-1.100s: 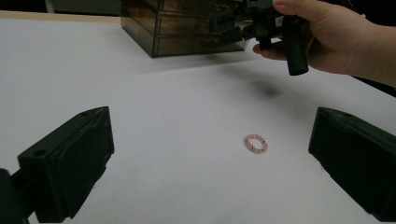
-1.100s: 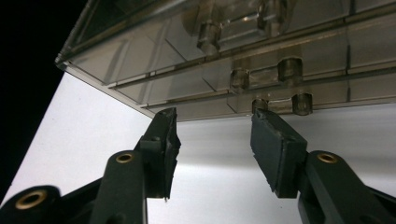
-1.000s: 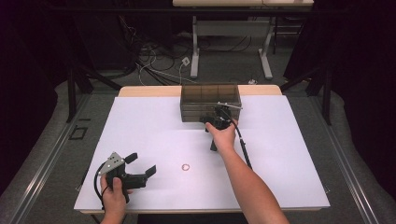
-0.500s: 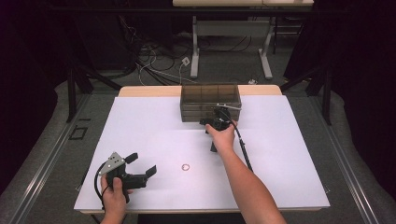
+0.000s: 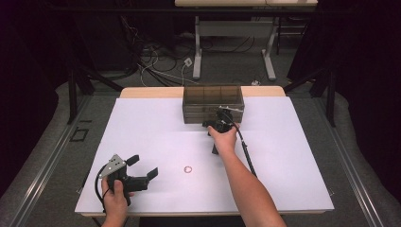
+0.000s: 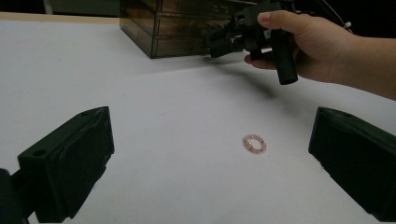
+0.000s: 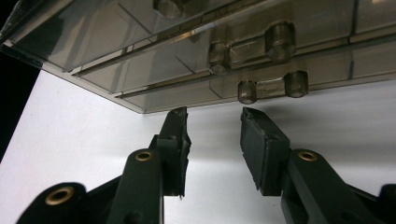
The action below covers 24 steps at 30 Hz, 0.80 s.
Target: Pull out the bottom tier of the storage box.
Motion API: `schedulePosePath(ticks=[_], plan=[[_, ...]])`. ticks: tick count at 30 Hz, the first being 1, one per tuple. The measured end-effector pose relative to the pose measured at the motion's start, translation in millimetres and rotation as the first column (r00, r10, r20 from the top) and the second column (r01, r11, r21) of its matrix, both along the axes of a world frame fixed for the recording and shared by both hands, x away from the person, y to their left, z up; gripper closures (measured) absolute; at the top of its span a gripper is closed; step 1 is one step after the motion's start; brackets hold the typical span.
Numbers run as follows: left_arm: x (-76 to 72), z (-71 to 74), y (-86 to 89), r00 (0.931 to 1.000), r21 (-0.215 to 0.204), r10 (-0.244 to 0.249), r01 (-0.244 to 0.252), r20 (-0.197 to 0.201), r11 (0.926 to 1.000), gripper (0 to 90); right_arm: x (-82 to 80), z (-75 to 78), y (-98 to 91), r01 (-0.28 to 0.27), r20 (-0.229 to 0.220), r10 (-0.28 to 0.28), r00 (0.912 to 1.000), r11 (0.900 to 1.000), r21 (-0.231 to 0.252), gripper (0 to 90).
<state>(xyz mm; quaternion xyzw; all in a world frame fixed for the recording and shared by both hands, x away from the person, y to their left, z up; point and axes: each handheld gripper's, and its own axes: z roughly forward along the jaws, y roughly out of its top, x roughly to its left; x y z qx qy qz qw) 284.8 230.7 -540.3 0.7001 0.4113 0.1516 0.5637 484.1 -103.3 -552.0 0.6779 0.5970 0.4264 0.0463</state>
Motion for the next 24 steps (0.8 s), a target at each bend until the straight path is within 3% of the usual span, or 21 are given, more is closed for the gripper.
schedulePosePath(ticks=[7,14,15,18,22,24], plan=[[0.0,0.1,-0.1,1.0,-0.001,-0.001,0.001,0.0,1.0,0.3,1.7,-5.4,3.2,0.035,-0.042,-0.035,0.9985,0.9993,0.013,63.3],[-0.5,0.3,0.9,1.0,-0.002,-0.005,0.005,-0.006,1.0,0.3,3.7,-9.2,2.7,0.047,-0.032,-0.047,0.9984,0.9986,0.024,65.0],[-0.5,0.4,0.9,1.0,-0.003,-0.005,0.005,-0.006,1.0,0.3,3.8,-8.9,3.6,0.056,-0.05,-0.054,0.9973,0.9976,0.041,65.1],[-0.7,0.7,1.3,1.0,-0.003,-0.003,0.003,-0.002,1.0,0.3,5.0,-10.5,2.9,0.052,-0.044,-0.051,0.9977,0.9982,0.029,65.1],[-1.0,0.5,1.6,1.0,-0.006,-0.001,0.001,-0.005,1.0,0.3,6.2,-10.7,2.7,0.079,-0.058,-0.076,0.9954,0.9952,0.057,65.7],[-0.9,0.5,1.7,1.0,-0.005,-0.001,0.001,-0.005,1.0,0.3,6.7,-11.9,1.5,0.082,-0.058,-0.08,0.9952,0.9958,0.041,66.2]])
